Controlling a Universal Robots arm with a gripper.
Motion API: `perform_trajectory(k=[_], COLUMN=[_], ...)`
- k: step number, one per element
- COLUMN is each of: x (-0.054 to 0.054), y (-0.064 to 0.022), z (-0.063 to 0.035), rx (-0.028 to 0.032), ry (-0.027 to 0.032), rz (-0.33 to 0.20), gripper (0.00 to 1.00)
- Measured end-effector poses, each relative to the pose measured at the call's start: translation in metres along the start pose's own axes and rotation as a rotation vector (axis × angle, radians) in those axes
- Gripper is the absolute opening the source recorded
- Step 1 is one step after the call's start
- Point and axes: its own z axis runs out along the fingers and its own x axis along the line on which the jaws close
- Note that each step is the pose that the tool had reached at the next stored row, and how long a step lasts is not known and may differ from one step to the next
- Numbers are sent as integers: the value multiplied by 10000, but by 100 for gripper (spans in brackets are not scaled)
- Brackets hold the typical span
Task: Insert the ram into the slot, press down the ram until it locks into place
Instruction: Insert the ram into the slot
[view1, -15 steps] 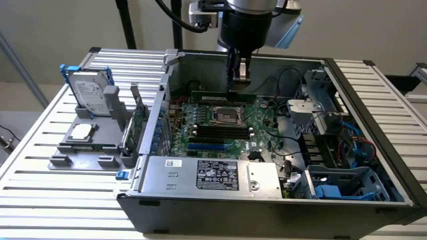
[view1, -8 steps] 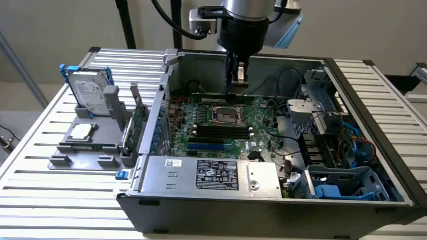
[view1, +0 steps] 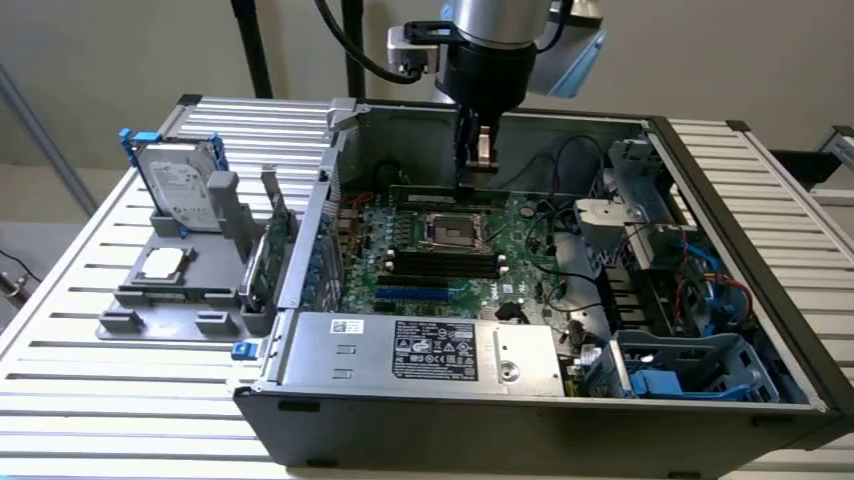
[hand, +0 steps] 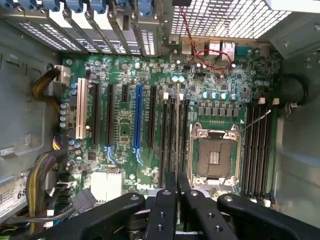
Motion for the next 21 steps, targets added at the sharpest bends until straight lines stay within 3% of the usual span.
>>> perform_trajectory(k=[6, 15, 18, 21], x=[-5, -3, -3, -3], y=[-4, -10, -11, -13], z=[107, 253, 286, 329], rx=[11, 85, 129, 180], ry=[68, 139, 208, 234], rz=[9, 78, 86, 88], gripper=[13, 13, 13, 13])
